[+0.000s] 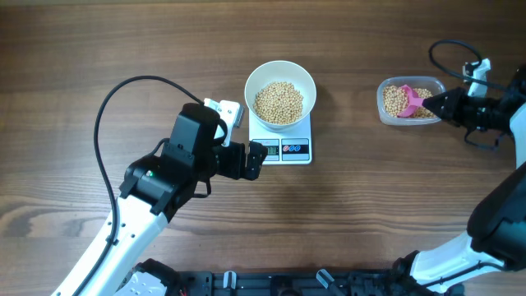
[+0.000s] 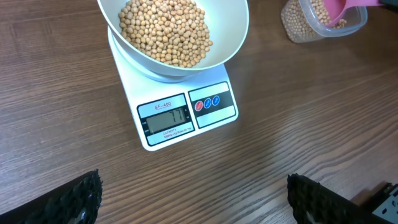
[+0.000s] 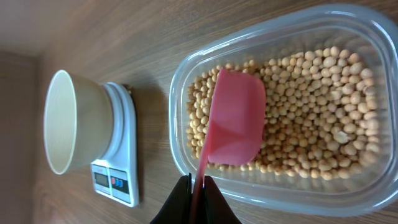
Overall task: Scoop item into bowl and weigh 150g on scale
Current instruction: 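Drag the pink scoop through the soybeans with the right gripper to fill it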
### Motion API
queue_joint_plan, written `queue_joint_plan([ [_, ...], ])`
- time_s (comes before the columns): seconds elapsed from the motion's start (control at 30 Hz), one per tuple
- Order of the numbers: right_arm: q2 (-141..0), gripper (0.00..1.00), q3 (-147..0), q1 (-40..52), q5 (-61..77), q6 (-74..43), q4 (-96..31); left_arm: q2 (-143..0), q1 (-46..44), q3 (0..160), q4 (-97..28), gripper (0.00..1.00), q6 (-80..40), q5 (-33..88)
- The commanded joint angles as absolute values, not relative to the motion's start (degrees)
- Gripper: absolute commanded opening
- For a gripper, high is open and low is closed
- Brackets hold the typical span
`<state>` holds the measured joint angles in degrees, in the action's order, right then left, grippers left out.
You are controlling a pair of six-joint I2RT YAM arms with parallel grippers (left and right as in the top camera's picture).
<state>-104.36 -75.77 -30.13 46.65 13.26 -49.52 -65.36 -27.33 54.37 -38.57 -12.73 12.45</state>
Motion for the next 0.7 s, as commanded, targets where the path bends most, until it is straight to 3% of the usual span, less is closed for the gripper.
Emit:
queue_joint_plan([
  [0.0, -106.06, 0.04, -75.29, -30.63, 51.57, 11.92, -49.56, -65.69, -27.64, 54.37, -38.39, 1.0, -12.43, 12.36],
  [0.67, -106.54, 0.04, -75.29, -33.12, 54.26, 11.99, -50.17, -65.69, -27.64, 54.37, -38.39, 1.0, -12.43, 12.36],
])
